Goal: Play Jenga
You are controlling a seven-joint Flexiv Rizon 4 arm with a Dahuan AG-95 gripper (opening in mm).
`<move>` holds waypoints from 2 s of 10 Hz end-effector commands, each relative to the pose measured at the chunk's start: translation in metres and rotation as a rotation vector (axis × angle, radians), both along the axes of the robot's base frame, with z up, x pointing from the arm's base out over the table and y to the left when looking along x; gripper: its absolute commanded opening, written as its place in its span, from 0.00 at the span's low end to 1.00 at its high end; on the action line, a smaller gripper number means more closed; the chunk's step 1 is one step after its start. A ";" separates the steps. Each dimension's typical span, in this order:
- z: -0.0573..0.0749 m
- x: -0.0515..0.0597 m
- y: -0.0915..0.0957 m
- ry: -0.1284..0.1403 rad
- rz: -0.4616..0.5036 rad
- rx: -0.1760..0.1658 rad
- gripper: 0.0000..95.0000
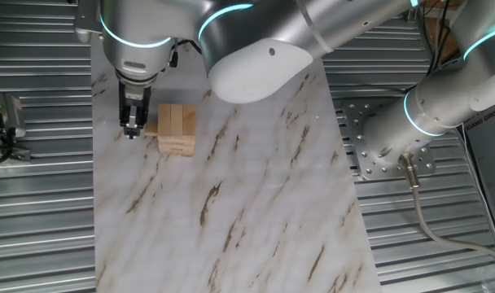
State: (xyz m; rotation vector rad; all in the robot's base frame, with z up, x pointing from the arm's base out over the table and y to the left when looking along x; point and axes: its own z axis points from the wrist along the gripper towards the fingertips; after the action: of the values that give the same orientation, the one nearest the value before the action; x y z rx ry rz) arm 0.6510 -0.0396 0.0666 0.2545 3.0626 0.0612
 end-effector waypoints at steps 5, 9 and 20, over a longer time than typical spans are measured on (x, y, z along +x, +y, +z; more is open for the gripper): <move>-0.007 -0.003 0.002 0.000 -0.001 -0.006 0.40; -0.010 -0.007 0.001 0.004 0.009 -0.009 0.40; -0.016 -0.012 0.004 0.032 0.017 -0.010 0.40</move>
State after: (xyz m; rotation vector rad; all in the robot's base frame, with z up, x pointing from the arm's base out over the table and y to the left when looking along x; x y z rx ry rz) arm 0.6380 -0.0359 0.0508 0.2305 3.0971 0.0429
